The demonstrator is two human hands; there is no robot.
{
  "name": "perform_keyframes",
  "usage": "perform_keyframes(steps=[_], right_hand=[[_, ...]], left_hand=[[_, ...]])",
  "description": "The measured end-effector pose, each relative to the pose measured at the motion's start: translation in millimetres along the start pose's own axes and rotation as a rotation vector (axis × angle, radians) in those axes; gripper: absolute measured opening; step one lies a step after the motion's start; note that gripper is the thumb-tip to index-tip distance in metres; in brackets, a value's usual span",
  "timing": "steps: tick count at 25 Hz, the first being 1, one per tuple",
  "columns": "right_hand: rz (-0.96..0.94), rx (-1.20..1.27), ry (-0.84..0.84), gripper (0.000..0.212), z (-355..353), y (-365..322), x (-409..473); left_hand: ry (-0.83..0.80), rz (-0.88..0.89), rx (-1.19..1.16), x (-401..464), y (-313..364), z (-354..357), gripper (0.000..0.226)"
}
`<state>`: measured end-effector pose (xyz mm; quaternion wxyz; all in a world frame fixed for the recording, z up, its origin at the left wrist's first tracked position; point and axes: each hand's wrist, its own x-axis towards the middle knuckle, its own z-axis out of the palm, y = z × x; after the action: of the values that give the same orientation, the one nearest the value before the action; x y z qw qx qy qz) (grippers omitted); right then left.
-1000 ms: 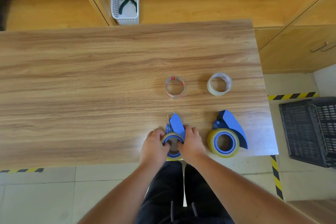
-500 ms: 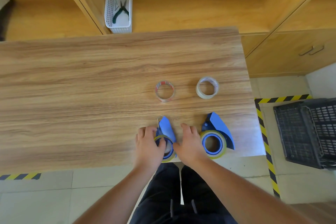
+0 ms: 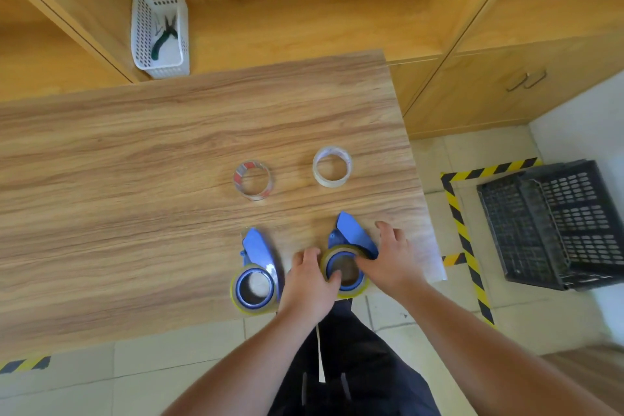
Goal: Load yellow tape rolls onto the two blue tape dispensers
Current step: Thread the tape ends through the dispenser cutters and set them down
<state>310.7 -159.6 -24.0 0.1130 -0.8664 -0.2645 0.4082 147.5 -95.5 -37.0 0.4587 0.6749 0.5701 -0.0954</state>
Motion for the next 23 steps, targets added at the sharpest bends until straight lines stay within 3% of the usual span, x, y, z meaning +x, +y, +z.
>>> perform_keyframes(steps=[4, 10, 14, 18, 23], right_hand=[[-0.023, -0.037, -0.084, 0.081, 15, 6, 9], [-0.048, -0.090, -0.074, 0.060, 24, 7, 11], [-0.026, 0.047, -0.102, 0.050, 22, 5, 13], [0.031, 0.359, -0.132, 0.051, -1, -1, 10], [-0.087, 0.525, -0.076, 0.054, -35, -13, -8]], left_hand=[[-0.015, -0.046, 0.033, 9, 6, 14, 0.066], [0.015, -0.104, 0.018, 19, 7, 22, 0.048], [0.024, -0.101, 0.019, 15, 11, 20, 0.042], [0.072, -0.039, -0.005, 2, 24, 9, 0.049], [0.101, 0.077, -0.144, -22, 50, -25, 0.041]])
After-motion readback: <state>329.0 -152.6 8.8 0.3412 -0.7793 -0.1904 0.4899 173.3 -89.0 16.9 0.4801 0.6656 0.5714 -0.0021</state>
